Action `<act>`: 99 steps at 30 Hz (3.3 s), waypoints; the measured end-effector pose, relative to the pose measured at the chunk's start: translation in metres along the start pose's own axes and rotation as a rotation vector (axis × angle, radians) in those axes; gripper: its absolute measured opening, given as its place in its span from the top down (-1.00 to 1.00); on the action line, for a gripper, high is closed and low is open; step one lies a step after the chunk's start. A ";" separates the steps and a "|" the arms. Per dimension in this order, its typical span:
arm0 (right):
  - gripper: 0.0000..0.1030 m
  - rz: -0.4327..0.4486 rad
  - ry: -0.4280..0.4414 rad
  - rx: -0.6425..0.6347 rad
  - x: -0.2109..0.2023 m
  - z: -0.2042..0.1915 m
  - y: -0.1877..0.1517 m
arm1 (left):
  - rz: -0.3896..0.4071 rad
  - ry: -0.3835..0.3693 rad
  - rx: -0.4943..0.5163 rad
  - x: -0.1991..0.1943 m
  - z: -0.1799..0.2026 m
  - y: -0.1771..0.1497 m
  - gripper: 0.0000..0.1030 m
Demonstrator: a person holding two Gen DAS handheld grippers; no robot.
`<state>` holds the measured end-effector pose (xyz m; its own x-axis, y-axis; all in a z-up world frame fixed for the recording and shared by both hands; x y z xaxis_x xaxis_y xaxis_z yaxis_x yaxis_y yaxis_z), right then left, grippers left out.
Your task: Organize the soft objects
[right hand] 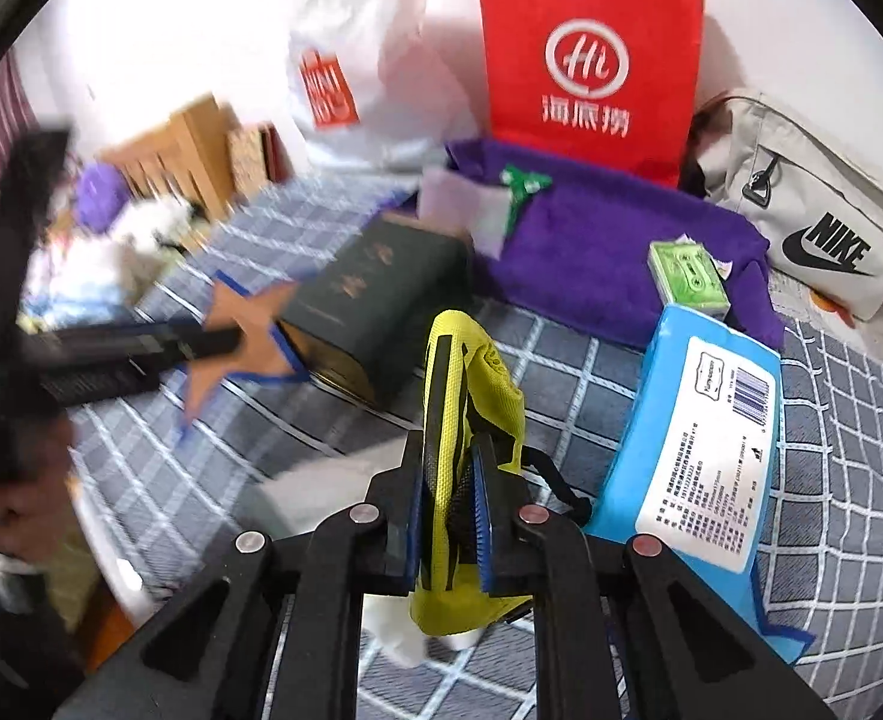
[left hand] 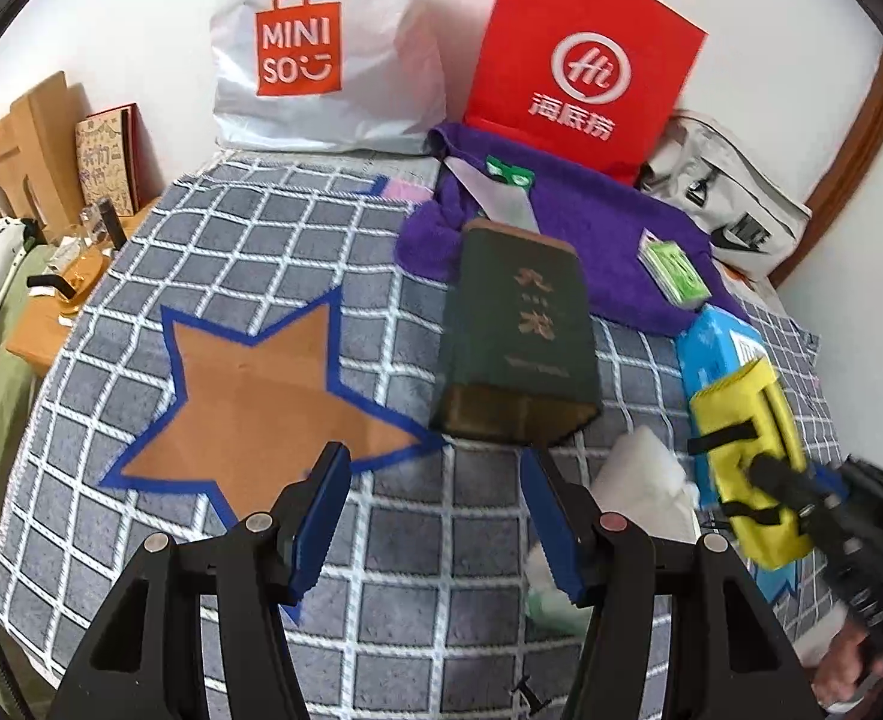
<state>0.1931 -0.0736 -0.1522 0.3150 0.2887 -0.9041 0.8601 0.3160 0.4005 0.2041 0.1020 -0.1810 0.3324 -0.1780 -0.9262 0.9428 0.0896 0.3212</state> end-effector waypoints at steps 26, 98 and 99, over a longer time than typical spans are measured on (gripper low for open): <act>0.68 -0.041 0.095 0.224 -0.004 0.080 -0.119 | -0.036 -0.066 0.282 0.023 0.118 -0.061 -0.24; 0.77 0.115 0.108 0.181 -0.064 0.088 -0.102 | 0.112 -0.067 0.083 -0.030 0.049 -0.043 0.63; 0.77 0.121 0.107 0.178 -0.067 0.087 -0.101 | 0.115 -0.066 0.085 -0.033 0.050 -0.042 0.63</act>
<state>0.1204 -0.2038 -0.1446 0.3838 0.4123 -0.8263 0.8787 0.1120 0.4640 0.1551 0.0550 -0.1539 0.4367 -0.2354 -0.8682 0.8962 0.0302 0.4426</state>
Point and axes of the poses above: each gripper's, at about its wrist camera, not at the fingertips, and x roughly the way its jaws point, z to its right, y to its top, the point moved 7 cm from there along x, roughly the way its jaws point, and after that the axes turned 14 degrees about -z, right-handed, at the moved point
